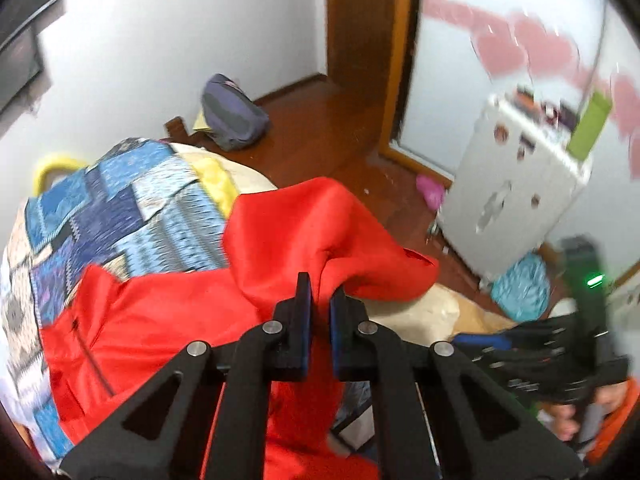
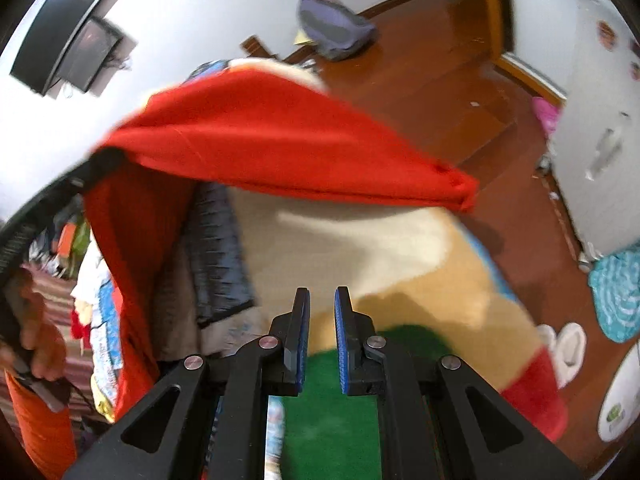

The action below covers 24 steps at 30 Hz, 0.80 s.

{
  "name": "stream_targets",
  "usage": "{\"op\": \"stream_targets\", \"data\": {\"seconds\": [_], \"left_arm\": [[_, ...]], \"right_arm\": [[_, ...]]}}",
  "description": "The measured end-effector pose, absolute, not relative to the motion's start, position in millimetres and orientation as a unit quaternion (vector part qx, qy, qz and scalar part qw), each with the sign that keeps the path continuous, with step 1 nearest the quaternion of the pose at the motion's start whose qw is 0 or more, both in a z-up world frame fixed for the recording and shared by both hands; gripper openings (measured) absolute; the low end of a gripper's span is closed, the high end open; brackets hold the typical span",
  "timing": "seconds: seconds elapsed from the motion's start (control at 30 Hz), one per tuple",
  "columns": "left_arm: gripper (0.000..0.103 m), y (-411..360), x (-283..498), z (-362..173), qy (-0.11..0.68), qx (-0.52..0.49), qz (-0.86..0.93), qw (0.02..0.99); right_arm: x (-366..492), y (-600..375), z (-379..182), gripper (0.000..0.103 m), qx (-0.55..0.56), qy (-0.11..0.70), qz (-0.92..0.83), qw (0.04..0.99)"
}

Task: Fold large clothes

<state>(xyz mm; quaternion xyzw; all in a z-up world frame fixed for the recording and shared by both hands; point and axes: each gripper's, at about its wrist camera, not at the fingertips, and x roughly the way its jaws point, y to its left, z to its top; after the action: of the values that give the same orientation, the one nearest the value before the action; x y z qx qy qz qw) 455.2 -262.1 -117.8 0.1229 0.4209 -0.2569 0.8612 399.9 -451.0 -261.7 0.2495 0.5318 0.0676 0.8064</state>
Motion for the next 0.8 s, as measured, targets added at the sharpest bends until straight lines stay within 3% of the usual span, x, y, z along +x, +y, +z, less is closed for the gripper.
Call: {"op": "stream_targets", "data": {"seconds": [0.17, 0.57, 0.8], "left_arm": [[0.007, -194, 453, -124, 0.434, 0.082, -0.236, 0.866], [0.007, -106, 449, -251, 0.546, 0.028, -0.189, 0.816], [0.008, -89, 452, -262, 0.562, -0.022, -0.210, 0.800]], "right_arm": [[434, -396, -263, 0.007, 0.229, 0.528, 0.082, 0.813], [520, -355, -272, 0.007, 0.269, 0.473, -0.015, 0.839], [550, -302, -239, 0.007, 0.262, 0.475, 0.109, 0.833]]}}
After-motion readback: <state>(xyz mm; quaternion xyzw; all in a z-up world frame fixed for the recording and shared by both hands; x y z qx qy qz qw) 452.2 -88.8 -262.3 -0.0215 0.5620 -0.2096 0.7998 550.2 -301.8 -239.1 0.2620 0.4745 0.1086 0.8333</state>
